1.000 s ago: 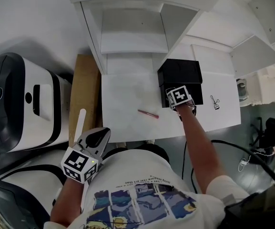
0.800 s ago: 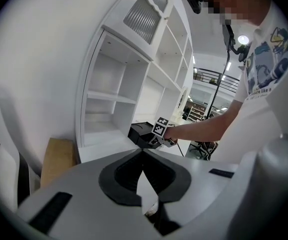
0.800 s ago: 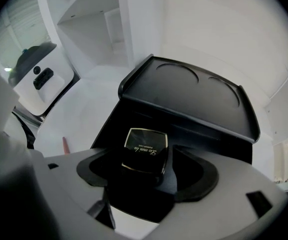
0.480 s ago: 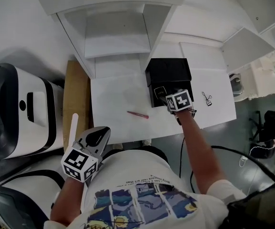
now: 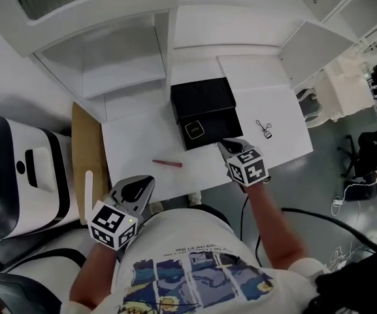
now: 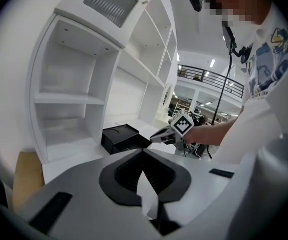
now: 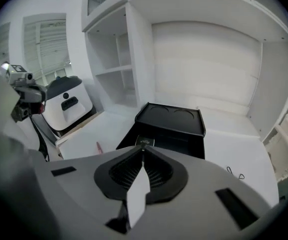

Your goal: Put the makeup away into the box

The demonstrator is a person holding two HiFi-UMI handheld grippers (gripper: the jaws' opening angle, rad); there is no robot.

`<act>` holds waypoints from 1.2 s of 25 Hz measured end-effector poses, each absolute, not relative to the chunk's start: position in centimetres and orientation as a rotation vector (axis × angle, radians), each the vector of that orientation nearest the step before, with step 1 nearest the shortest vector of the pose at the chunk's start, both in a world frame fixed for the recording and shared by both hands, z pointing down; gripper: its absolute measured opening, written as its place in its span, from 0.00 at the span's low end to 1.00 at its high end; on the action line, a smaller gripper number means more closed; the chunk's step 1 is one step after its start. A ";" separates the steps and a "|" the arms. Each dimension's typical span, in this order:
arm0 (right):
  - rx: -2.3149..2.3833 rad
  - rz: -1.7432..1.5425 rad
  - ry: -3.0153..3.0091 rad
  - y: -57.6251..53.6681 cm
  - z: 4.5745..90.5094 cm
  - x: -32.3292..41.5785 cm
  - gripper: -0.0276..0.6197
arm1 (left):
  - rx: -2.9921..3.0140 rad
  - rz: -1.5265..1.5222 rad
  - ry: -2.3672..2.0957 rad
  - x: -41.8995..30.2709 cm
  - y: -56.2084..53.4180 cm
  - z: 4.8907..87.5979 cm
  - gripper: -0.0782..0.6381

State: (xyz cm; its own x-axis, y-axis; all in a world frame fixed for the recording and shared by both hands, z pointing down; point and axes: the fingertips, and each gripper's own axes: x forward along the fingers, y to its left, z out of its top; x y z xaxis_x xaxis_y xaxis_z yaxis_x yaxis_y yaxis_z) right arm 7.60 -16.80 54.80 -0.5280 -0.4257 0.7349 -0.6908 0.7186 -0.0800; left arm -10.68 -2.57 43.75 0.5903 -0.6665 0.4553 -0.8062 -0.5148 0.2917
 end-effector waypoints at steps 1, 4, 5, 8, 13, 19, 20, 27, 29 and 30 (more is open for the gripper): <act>0.831 0.482 -2.223 -16.1 54.5 8.1 0.09 | 2.359 0.395 -1.157 -9.9 -2.9 43.6 0.13; 0.791 0.495 -2.264 -14.1 54.3 9.4 0.08 | 2.392 0.405 -1.116 -7.8 -4.0 43.4 0.13; 0.787 0.497 -2.268 -13.6 54.5 10.0 0.08 | 2.402 0.413 -1.104 -7.2 -4.3 43.3 0.13; 0.795 0.510 -2.263 -12.5 55.1 12.4 0.08 | 2.424 0.434 -1.073 -5.5 -5.2 43.3 0.13; 0.827 0.528 -2.239 -12.6 55.9 16.3 0.08 | 2.440 0.465 -1.026 -2.9 -6.5 43.5 0.13; 0.877 0.511 -2.230 -13.8 56.1 19.7 0.08 | 2.442 0.493 -1.011 -0.6 -7.7 43.4 0.13; 0.891 0.511 -2.225 -14.1 56.2 20.3 0.08 | 2.441 0.496 -1.011 -0.3 -7.9 43.5 0.13; 1.020 0.511 -2.154 -17.3 58.1 26.6 0.09 | 2.417 0.515 -1.047 1.4 -8.9 43.7 0.13; 1.056 0.508 -2.132 -18.6 58.9 28.5 0.09 | 2.407 0.508 -1.062 1.8 -9.2 43.8 0.13; 1.069 0.509 -2.121 -19.2 59.4 29.4 0.09 | 2.403 0.504 -1.068 2.1 -9.3 43.8 0.13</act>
